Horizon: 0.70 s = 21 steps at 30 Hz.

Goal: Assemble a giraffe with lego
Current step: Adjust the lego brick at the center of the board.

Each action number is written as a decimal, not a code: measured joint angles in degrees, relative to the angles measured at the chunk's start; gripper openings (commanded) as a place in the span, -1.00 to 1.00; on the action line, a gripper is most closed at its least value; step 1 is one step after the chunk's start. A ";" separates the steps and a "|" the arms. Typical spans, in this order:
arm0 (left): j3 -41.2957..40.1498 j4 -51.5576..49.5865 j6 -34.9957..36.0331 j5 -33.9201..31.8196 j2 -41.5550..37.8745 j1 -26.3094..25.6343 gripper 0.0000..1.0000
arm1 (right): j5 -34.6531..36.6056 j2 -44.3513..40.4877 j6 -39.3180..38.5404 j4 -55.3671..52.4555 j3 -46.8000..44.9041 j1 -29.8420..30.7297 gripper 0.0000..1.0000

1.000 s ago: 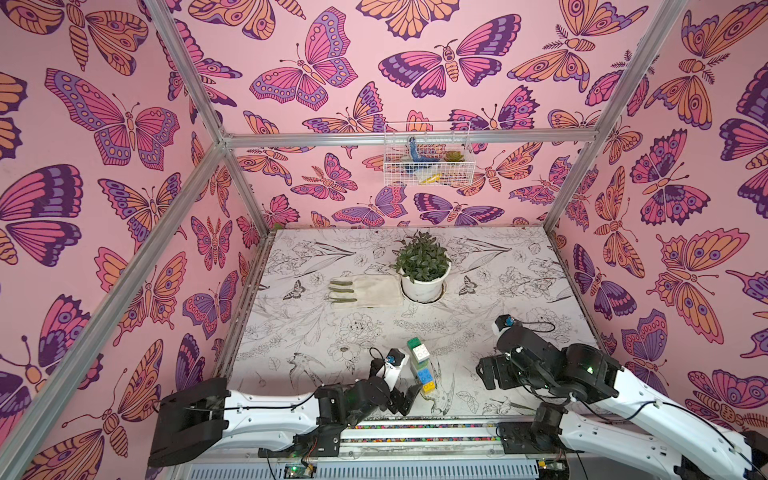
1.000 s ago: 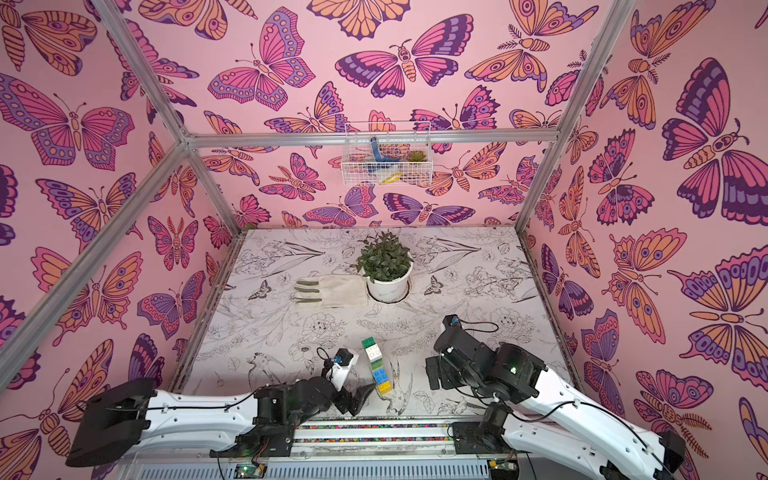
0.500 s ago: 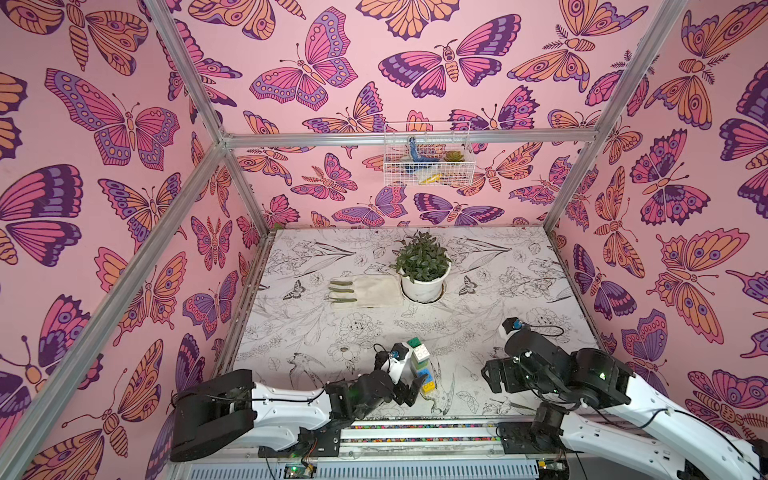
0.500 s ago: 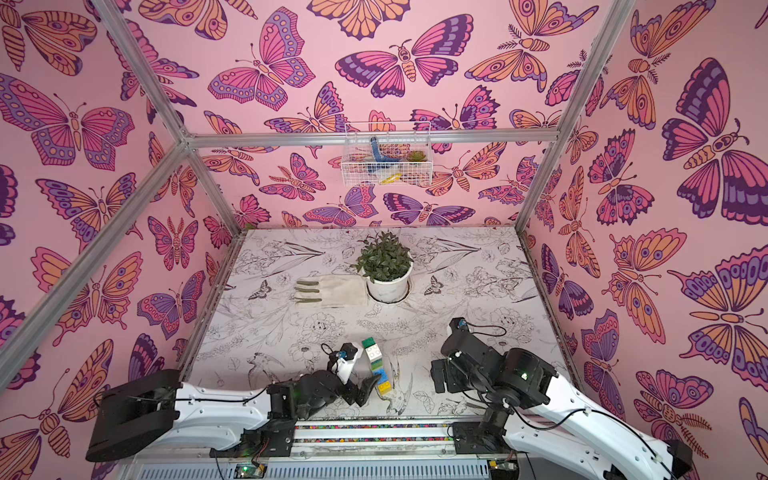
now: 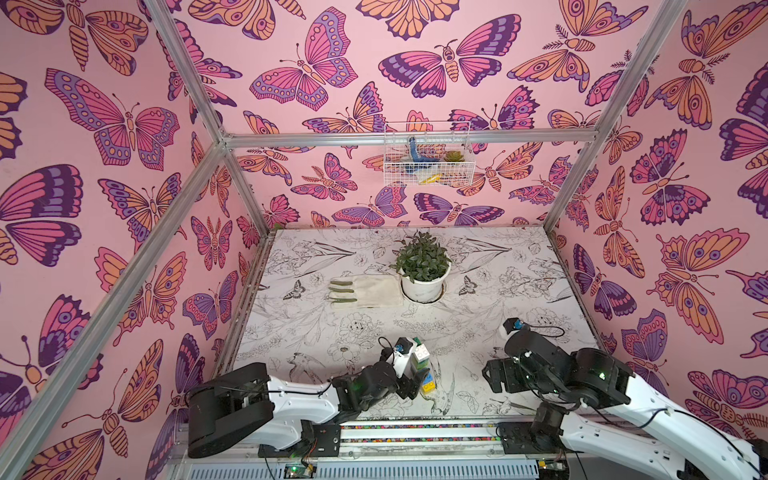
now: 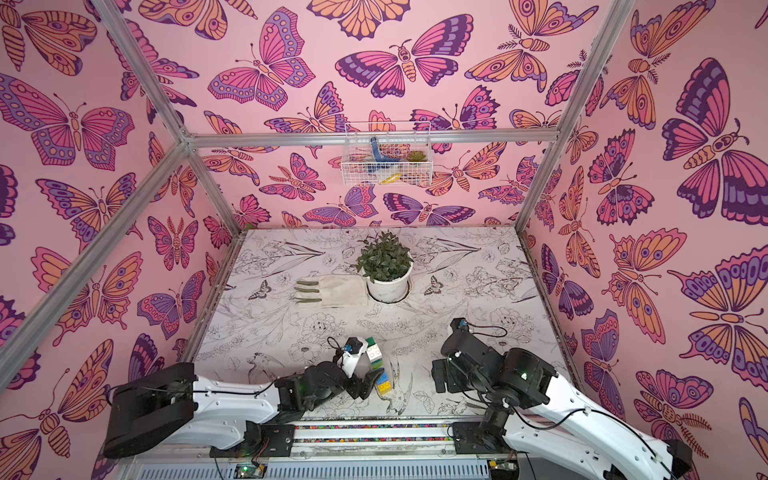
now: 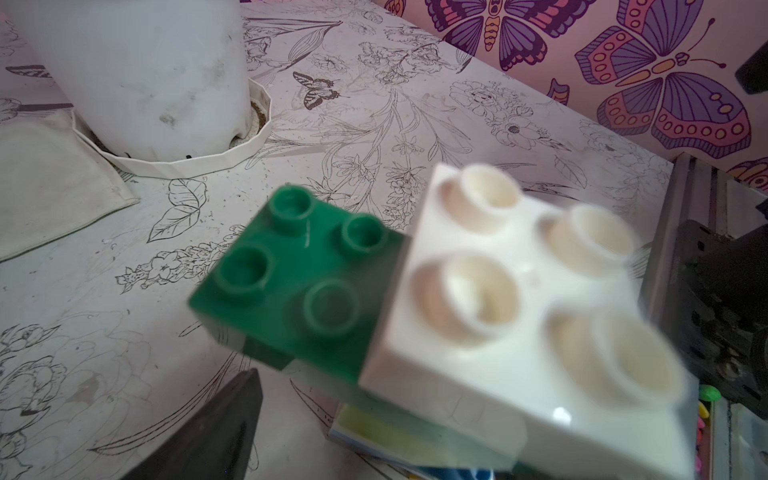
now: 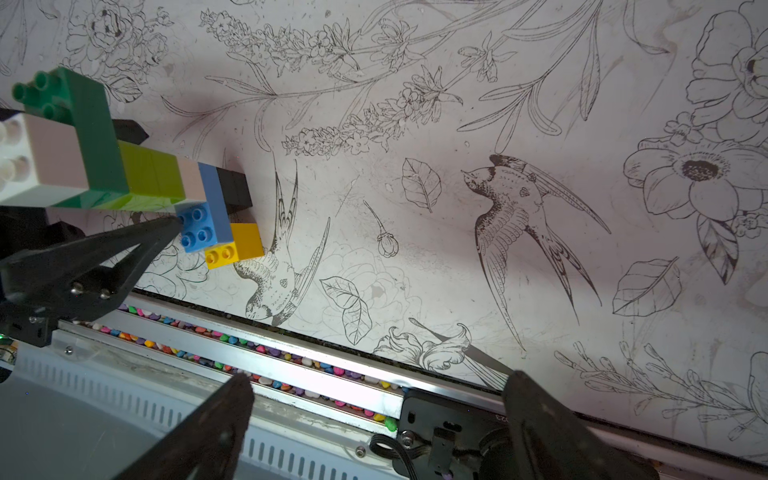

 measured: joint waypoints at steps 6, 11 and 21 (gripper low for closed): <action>0.37 1.36 0.33 1.07 1.60 0.55 0.54 | -0.02 0.00 -0.02 0.00 0.00 0.00 0.94; 0.37 1.46 0.28 1.22 0.63 0.79 0.43 | -0.26 0.00 -0.02 0.02 0.00 0.00 0.94; -0.09 1.38 0.02 1.18 -2.23 0.87 0.32 | -0.44 0.85 -0.04 0.24 0.00 0.00 0.92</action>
